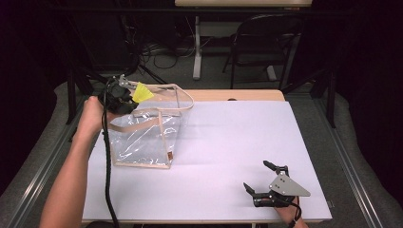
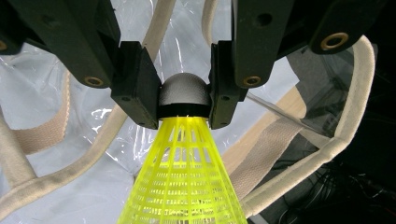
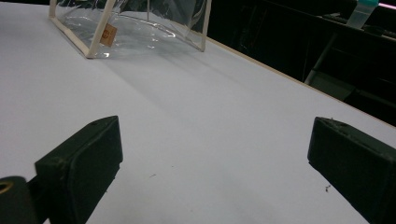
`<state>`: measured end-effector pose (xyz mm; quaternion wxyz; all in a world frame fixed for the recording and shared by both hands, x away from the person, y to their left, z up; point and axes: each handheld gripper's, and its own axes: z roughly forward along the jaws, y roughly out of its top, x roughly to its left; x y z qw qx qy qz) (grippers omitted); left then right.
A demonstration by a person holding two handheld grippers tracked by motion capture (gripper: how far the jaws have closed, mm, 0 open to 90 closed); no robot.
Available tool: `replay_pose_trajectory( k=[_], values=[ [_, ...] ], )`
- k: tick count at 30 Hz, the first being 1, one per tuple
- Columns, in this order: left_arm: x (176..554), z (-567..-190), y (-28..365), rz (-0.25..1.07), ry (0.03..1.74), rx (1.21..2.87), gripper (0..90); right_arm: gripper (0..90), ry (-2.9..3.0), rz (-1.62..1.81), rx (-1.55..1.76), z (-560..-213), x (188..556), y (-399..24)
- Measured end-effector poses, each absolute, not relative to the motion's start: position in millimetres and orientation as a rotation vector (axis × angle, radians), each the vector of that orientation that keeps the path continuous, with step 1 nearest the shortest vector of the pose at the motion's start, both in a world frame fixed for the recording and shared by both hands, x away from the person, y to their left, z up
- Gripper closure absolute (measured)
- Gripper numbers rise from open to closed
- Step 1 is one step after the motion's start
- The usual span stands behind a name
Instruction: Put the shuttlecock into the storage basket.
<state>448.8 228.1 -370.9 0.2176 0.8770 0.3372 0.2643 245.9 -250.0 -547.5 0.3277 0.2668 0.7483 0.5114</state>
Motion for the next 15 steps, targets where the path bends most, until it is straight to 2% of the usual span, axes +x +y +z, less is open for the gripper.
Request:
replay_pose_trajectory(
  k=[15],
  values=[
    [450.1,-372.4,224.2,0.737,0.943,2.448,63.8,2.6,1.956,1.340,0.698,-547.4,245.8,-250.2]
  ],
)
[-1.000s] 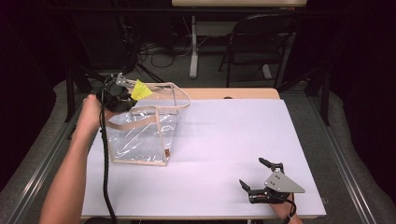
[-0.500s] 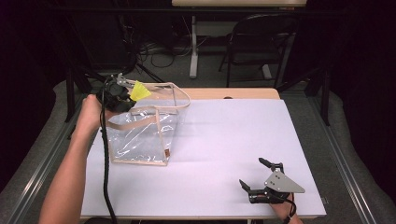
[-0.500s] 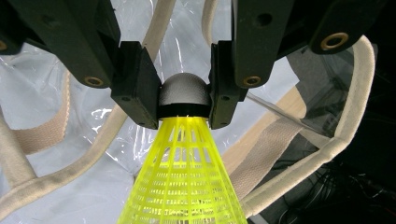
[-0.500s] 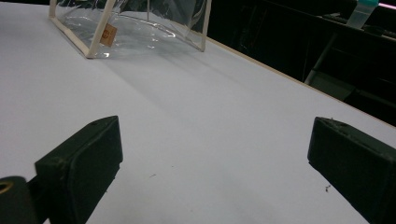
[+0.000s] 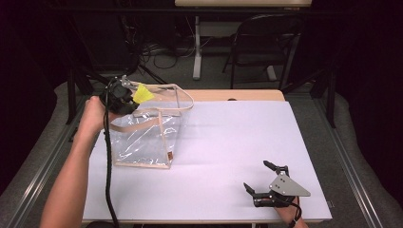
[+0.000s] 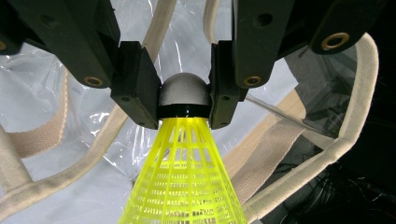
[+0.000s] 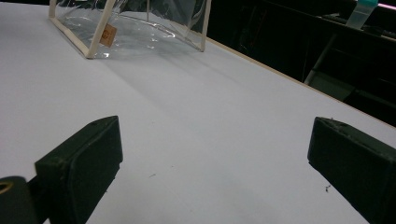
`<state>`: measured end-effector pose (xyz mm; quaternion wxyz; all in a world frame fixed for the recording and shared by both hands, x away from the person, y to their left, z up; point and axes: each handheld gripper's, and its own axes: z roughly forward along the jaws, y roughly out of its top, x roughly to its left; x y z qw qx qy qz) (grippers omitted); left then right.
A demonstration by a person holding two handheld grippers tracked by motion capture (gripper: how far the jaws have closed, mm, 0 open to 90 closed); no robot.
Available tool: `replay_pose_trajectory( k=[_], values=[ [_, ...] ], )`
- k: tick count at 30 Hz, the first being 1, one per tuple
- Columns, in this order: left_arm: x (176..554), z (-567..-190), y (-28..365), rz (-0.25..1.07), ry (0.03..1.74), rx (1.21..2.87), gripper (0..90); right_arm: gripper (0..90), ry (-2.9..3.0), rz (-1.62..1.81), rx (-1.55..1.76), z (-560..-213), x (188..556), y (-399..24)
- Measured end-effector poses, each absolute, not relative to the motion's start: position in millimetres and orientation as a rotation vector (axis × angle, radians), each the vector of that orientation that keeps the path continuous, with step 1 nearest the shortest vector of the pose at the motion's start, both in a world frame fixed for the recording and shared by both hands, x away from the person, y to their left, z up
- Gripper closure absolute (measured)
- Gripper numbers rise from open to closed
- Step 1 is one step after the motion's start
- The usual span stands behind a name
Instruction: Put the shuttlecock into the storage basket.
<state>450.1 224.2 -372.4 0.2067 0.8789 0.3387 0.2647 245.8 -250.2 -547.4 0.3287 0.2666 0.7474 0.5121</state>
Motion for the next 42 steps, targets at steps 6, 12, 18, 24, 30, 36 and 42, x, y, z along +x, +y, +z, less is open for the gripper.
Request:
replay_pose_trajectory(
  k=[6,12,18,24,30,36,42],
  values=[
    [447.4,-369.4,224.2,0.751,0.935,2.407,46.9,2.6,1.956,1.339,0.698,-547.3,245.6,-250.5],
    [439.2,-364.1,223.1,0.745,0.921,2.350,24.1,2.6,1.959,1.338,0.698,-547.2,245.6,-250.2],
    [429.0,-363.1,220.2,0.717,0.899,2.277,14.5,2.6,1.957,1.340,0.698,-547.3,245.6,-250.3],
    [419.6,-364.7,214.9,0.714,0.878,2.253,9.7,2.6,1.960,1.338,0.698,-547.3,245.7,-250.7],
    [409.3,-370.3,206.4,0.701,0.865,2.220,4.7,2.6,1.961,1.339,0.701,-547.5,245.8,-250.9],
    [403.1,-376.9,204.0,0.696,0.856,2.211,2.4,2.6,1.963,1.341,0.703,-547.7,245.9,-251.0],
    [394.9,-385.2,202.8,0.692,0.856,2.190,0.1,2.6,1.960,1.347,0.702,-548.1,246.4,-251.7]
  ],
)
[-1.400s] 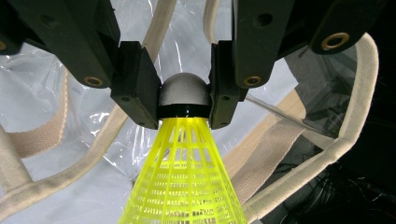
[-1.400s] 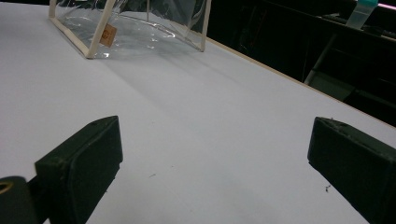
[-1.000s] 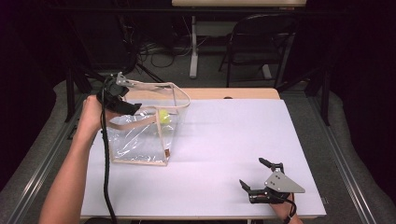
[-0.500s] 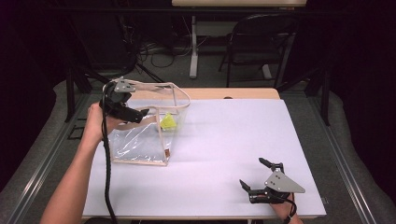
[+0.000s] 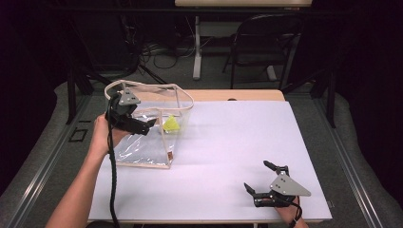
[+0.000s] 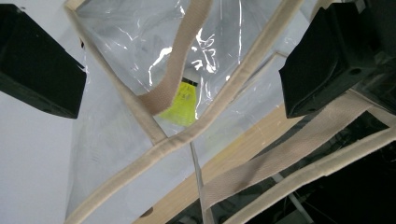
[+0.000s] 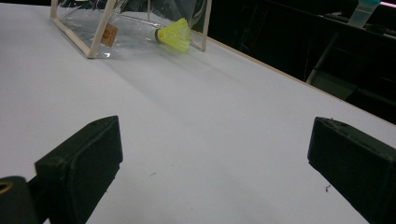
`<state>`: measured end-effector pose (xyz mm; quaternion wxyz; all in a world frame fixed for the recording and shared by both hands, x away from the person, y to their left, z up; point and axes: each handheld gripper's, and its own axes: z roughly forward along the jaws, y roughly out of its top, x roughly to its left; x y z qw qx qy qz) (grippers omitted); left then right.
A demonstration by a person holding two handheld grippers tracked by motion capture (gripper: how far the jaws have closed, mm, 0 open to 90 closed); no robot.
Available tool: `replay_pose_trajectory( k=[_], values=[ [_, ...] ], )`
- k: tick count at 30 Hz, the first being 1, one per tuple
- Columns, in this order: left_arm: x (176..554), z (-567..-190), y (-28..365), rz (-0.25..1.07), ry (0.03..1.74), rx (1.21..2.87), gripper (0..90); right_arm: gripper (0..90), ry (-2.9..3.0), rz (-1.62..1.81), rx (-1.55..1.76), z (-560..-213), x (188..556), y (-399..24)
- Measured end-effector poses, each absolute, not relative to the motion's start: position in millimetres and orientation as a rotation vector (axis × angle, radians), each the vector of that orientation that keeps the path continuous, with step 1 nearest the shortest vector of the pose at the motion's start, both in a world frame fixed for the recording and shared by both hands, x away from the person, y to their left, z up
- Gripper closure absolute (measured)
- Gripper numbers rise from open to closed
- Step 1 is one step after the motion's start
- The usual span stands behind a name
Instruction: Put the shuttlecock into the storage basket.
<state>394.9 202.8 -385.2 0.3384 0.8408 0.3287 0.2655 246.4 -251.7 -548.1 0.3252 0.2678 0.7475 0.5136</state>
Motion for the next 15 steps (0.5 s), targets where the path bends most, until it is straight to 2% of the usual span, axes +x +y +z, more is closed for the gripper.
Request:
replay_pose_trajectory(
  k=[15],
  values=[
    [375.3,-399.5,202.2,0.720,0.836,2.159,0.0,2.6,1.966,1.354,0.704,-548.6,247.1,-251.8]
  ],
)
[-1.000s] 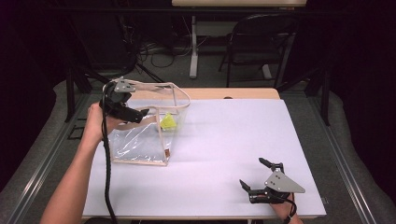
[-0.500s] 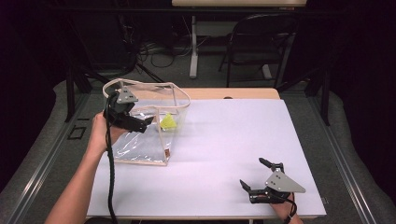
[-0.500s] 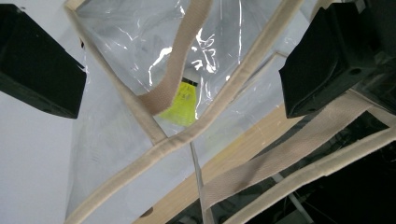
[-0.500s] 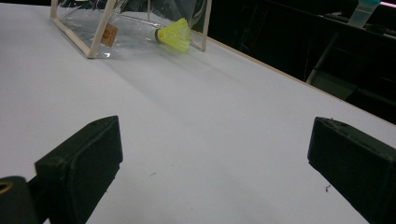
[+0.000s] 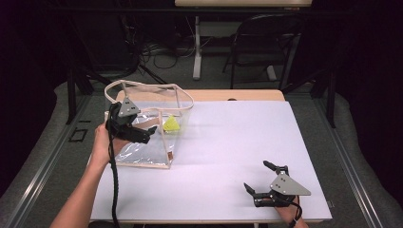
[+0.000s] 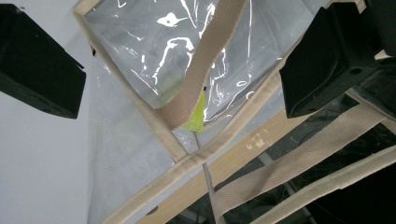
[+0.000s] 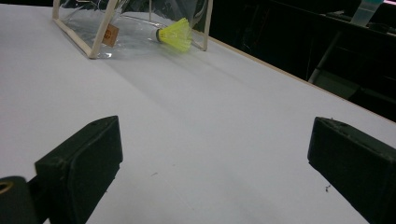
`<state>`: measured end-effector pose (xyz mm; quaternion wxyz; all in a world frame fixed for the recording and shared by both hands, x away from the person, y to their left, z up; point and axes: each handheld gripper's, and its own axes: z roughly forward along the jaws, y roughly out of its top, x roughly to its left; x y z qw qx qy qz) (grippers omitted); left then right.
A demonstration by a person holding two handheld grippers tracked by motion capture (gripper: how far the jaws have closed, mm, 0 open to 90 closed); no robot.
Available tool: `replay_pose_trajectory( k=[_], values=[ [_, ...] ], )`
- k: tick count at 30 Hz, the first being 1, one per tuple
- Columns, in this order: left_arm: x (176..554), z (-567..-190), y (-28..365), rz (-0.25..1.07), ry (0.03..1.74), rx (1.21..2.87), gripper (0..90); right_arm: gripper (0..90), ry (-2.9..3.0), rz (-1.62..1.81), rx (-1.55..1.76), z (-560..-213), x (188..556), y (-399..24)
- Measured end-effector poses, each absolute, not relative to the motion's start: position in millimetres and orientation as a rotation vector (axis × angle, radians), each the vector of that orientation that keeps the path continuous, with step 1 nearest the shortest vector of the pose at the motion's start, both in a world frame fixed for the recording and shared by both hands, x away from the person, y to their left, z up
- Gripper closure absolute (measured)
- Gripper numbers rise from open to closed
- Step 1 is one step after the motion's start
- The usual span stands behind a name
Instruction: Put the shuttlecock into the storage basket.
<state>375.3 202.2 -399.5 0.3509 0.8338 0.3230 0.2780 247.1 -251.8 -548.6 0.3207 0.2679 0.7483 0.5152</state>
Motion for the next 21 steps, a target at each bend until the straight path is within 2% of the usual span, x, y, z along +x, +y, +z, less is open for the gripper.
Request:
replay_pose_trajectory(
  k=[21],
  values=[
    [335.0,-428.9,202.2,0.740,0.770,2.111,0.0,2.6,1.973,1.338,0.703,-547.5,245.2,-250.8]
  ],
)
